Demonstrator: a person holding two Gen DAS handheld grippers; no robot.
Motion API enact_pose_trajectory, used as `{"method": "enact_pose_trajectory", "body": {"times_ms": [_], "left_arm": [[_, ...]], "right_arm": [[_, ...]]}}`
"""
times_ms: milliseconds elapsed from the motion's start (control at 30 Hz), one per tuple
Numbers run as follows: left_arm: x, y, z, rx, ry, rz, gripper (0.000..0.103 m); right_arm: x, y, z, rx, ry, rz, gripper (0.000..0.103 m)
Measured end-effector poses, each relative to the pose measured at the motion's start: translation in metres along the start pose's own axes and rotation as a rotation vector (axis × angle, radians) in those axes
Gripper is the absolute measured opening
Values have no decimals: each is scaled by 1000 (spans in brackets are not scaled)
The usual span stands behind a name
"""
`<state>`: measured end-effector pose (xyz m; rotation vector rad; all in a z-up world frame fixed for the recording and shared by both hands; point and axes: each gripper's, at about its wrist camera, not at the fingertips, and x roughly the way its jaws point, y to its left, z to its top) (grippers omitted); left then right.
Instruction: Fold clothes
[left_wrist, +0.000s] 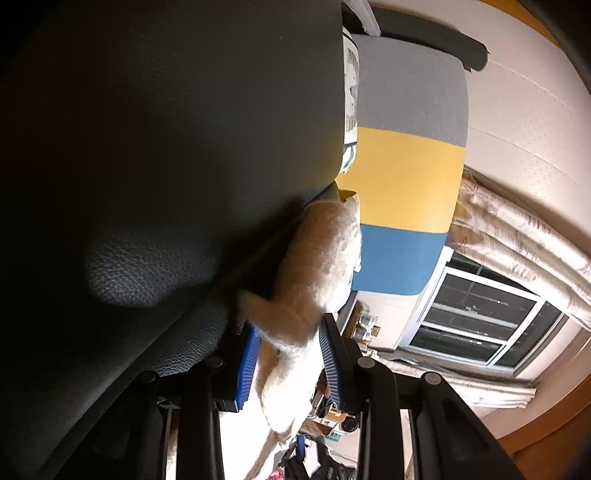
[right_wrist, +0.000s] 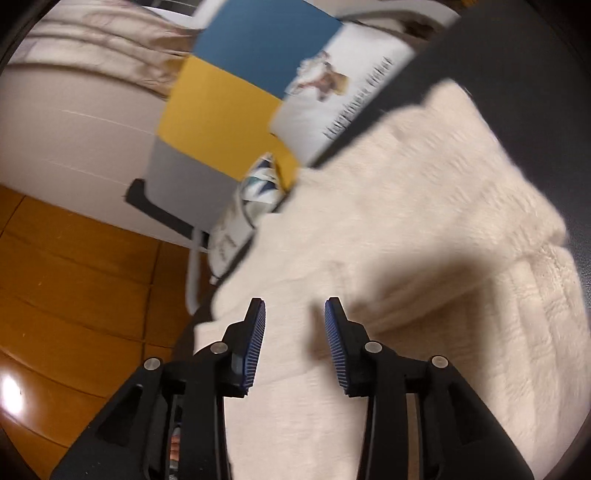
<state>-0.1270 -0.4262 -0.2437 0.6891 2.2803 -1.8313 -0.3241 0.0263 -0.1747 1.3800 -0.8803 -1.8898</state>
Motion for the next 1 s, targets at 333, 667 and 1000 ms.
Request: {"method": "enact_pose_trajectory", "body": {"times_ms": [333,667,1000], "left_arm": [[1,0,3,42,25,16,31],[0,3,6,53,29,15,31],[-1,3,7,46,24,9,31]], "right_arm": [[19,-23,-8,53,1,80,41],[25,-19,-5,-11,23,58,62],[49,-2,-13,-68,94,-41,8]]}}
